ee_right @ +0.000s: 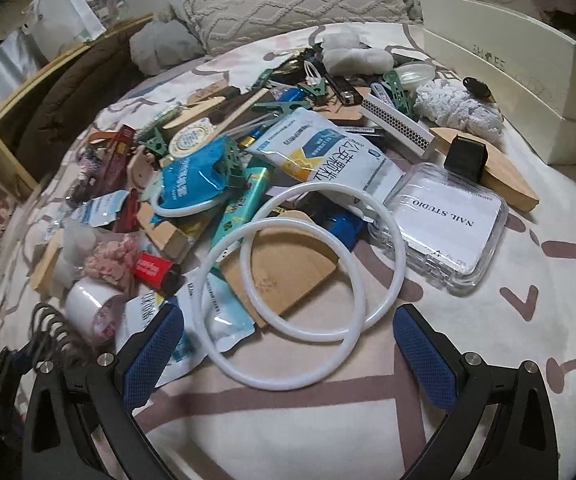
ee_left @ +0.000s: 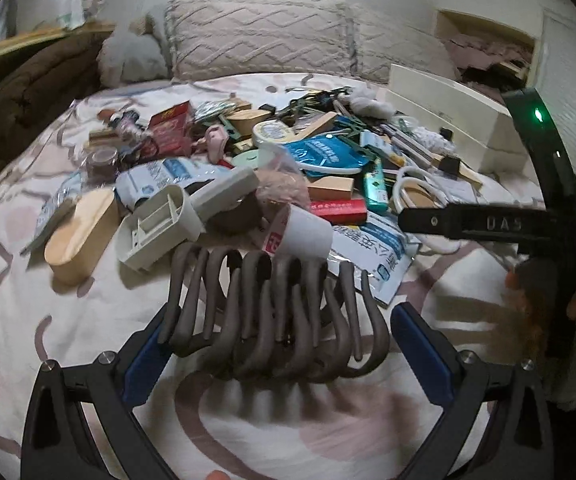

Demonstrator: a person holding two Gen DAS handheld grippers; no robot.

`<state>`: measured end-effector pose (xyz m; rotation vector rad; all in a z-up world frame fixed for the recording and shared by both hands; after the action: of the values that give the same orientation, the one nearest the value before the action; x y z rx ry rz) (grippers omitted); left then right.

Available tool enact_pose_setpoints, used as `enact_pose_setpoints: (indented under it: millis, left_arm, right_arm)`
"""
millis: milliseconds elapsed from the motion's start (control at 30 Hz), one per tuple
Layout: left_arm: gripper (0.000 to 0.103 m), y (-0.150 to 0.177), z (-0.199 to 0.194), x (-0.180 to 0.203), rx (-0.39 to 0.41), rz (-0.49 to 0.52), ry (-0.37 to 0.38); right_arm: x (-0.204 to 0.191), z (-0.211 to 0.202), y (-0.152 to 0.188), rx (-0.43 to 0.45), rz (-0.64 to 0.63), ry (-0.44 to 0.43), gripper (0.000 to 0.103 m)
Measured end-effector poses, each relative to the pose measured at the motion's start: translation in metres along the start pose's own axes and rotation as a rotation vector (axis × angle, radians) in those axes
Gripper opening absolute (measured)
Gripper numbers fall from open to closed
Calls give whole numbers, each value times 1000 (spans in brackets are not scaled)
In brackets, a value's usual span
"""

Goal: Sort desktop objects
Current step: 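Close the left gripper on the dark grey coiled hair claw, then grasp the white plastic ring with the right gripper while left holds the claw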

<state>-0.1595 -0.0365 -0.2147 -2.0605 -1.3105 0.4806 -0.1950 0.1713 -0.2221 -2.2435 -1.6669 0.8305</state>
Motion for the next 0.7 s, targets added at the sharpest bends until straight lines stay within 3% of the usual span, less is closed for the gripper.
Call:
enact_pose_setpoints:
  millis: [133, 367, 533, 700]
  left_arm:
    - [103, 5, 6, -6, -32, -107, 38]
    - [103, 7, 7, 2, -46, -83, -21]
    - [103, 3, 10, -2, -71, -120, -41]
    - [103, 2, 13, -4, -108, -133, -36]
  right_arm:
    - [1, 0, 0, 11, 7, 13, 103]
    - [0, 0, 3, 41, -1, 28, 103]
    - [5, -4, 4, 52, 20, -16, 102]
    - [10, -8, 6, 67, 20, -14, 80]
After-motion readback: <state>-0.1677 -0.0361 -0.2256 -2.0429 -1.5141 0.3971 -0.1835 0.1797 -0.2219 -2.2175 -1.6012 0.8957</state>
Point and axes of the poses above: each gripper's, at about its wrist camera, not at the fingertips, and z roughly the way its jaws point, x to its right, y to its underside, the point moved 3 cm from there along z, roughly the way its jaws point, and after that the axes turned 7 degrees about z, right-handed, at the moved point
